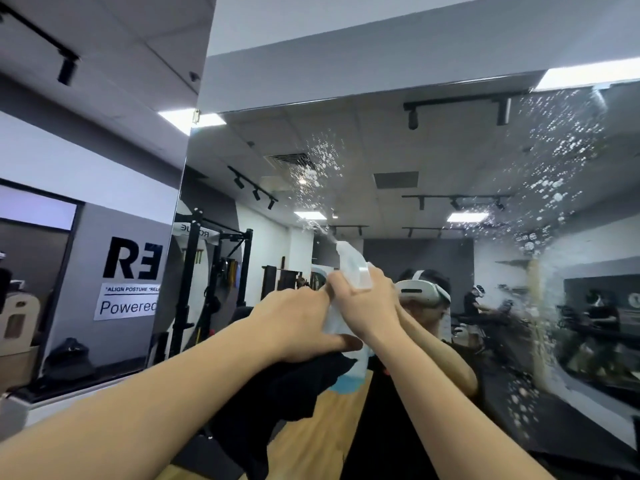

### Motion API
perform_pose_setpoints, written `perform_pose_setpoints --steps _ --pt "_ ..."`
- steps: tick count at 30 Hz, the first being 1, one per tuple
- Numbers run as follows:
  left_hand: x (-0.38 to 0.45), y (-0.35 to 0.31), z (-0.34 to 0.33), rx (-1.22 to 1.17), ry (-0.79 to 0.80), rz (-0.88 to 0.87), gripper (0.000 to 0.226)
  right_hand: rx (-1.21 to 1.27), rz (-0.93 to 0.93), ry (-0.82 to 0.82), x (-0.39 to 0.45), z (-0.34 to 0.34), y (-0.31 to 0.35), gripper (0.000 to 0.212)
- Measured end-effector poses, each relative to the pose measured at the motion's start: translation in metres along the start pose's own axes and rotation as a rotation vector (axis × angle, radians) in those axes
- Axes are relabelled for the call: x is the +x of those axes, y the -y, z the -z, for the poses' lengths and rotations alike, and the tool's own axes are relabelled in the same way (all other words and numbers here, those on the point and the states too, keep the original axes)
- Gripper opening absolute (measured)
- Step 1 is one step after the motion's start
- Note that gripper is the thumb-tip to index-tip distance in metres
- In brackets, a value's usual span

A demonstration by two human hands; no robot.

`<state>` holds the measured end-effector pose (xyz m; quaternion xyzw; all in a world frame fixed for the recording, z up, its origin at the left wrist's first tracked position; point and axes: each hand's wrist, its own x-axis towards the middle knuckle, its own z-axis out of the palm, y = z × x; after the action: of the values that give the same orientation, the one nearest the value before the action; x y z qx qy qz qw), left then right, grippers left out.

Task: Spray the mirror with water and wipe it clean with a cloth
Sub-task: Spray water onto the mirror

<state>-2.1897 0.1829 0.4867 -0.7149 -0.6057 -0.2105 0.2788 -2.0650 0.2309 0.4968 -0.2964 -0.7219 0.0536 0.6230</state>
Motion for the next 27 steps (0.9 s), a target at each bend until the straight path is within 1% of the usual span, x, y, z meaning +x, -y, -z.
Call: perform_pose_setpoints --steps 4,8,12,15,19,22,25,27 --pt "-0.014 -0.004 -0.023 0.035 0.051 0.004 0.086 0.052 -0.008 0.040 -0.021 -0.013 -0.021 0.027" --pt "-0.031 -0.014 -0.040 0.049 0.113 0.015 0.084 0.130 -0.094 0.083 -0.045 -0.020 -0.040 0.028" --pt "-0.048 -0.021 -0.057 0.033 0.170 0.043 0.081 0.123 -0.138 0.138 -0.067 -0.024 -0.053 0.028" --pt "-0.063 -0.026 -0.073 0.013 0.213 0.070 0.084 0.149 -0.203 0.165 -0.089 -0.028 -0.066 0.030" --pt "-0.088 -0.032 -0.094 -0.007 0.257 0.082 0.085 0.123 -0.261 0.215 -0.119 -0.035 -0.080 0.030" --pt "-0.106 -0.036 -0.105 -0.046 0.305 0.105 0.083 0.105 -0.299 0.242 -0.138 -0.040 -0.085 0.027" --pt "-0.122 -0.039 -0.116 -0.049 0.358 0.123 0.081 0.087 -0.334 0.285 -0.158 -0.044 -0.089 0.032" --pt "-0.132 -0.038 -0.126 -0.052 0.379 0.129 0.083 0.095 -0.365 0.314 -0.171 -0.047 -0.090 0.028"
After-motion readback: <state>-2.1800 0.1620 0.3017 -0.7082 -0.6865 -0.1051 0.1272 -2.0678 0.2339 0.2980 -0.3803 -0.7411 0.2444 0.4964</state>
